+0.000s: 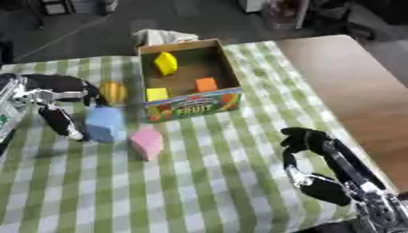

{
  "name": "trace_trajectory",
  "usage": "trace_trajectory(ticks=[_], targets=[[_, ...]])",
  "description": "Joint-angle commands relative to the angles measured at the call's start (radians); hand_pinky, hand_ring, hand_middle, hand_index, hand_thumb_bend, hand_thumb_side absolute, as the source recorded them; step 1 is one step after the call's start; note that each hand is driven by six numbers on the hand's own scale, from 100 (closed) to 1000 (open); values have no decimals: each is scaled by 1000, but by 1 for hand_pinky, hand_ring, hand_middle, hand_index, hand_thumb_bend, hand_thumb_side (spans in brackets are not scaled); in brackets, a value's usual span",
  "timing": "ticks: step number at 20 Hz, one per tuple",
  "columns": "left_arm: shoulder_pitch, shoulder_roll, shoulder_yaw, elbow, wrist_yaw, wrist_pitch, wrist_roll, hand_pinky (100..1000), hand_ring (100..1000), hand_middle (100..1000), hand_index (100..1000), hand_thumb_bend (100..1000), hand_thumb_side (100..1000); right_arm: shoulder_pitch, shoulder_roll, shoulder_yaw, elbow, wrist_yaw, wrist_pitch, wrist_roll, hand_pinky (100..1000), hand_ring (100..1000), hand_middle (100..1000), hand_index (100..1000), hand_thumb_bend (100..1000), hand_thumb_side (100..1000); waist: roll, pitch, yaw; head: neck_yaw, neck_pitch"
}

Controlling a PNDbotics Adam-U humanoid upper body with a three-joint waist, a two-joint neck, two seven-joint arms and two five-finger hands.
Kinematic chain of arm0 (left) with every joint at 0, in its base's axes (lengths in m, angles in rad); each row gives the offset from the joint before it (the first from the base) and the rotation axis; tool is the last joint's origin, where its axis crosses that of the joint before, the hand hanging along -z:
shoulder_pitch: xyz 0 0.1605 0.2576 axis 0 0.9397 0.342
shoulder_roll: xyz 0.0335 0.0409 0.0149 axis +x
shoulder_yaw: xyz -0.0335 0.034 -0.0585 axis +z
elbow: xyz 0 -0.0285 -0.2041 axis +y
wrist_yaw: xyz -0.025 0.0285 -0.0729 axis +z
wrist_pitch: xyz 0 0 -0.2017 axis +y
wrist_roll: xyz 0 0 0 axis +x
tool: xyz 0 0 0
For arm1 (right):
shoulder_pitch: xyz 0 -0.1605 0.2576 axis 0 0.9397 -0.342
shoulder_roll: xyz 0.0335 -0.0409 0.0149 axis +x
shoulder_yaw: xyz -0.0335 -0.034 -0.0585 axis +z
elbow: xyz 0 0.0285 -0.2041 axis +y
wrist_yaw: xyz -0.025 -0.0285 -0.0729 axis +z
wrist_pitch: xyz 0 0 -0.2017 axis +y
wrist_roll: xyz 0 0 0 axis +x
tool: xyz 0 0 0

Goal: Pick up objects on the table and place them in the box.

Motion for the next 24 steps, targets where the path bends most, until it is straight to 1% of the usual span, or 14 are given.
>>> trace_trajectory(ticks=[1,2,4,5,7,8,9,10,11,12,15,18,21,24], targets=[[-11,10,-2,8,-19,-4,50,759,747,799,913,526,337,-7,-11,-6,-9,0,-2,-4,694,636,642,840,100,245,2,-11,-3,-3,4],[-10,7,-7,19,-27,-8,62,766,755,811,920,532,383,-8,-11,-6,-9,0,-2,-4,694,636,642,840,100,246,2,-11,-3,-3,4],[-9,1,-16,40,-41,-21,59,772,761,821,926,538,417,-8,-11,-6,-8,-1,-2,-3,695,636,642,840,100,246,2,-11,-4,-3,4],[-9,-2,-18,47,-47,-28,54,770,760,819,925,536,413,-8,-11,-6,-8,-1,-2,-3,694,635,642,840,100,247,2,-11,-4,-4,4],[-9,-8,-16,56,-56,-34,57,746,729,783,900,510,337,-7,-10,-6,-7,-1,-2,-3,695,636,642,839,100,248,2,-11,-4,-5,4],[-9,-10,-14,58,-59,-32,67,727,698,753,882,487,282,-7,-10,-6,-7,-1,-2,-3,695,635,642,839,100,249,1,-11,-4,-5,4],[-9,-12,-12,58,-62,-28,80,710,672,727,867,464,277,-7,-10,-6,-7,-1,-2,-3,695,636,642,839,100,249,1,-11,-3,-5,4],[-10,-14,-10,57,-63,-23,95,667,620,668,831,400,263,-7,-10,-6,-8,-1,-2,-3,695,635,642,839,100,249,0,-11,-3,-5,4],[-10,-14,-7,52,-61,-17,112,647,597,639,813,375,257,-7,-10,-6,-8,-1,-2,-3,695,635,642,839,100,249,0,-12,-3,-5,4],[-10,-13,-5,46,-58,-12,130,619,564,598,784,327,247,-7,-10,-7,-8,-1,-2,-4,695,635,642,838,100,249,-1,-12,-3,-6,4],[-13,-3,2,17,-31,2,179,581,515,534,731,250,228,-6,-11,-7,-8,-1,-1,-4,695,635,642,838,100,248,-1,-12,-2,-7,4],[-33,21,12,-42,14,10,192,585,514,529,729,235,217,-5,-11,-7,-8,-1,-1,-4,695,635,641,838,100,247,-1,-13,0,-9,4],[-77,42,30,-103,60,32,197,595,517,530,730,252,203,-2,-12,-6,-8,-1,-1,-3,695,635,641,838,100,249,-1,-15,0,-8,4],[-133,28,46,-110,77,59,221,599,521,532,735,243,188,-1,-11,-5,-6,-2,-2,-2,695,635,641,838,100,251,0,-17,-1,-6,4]])
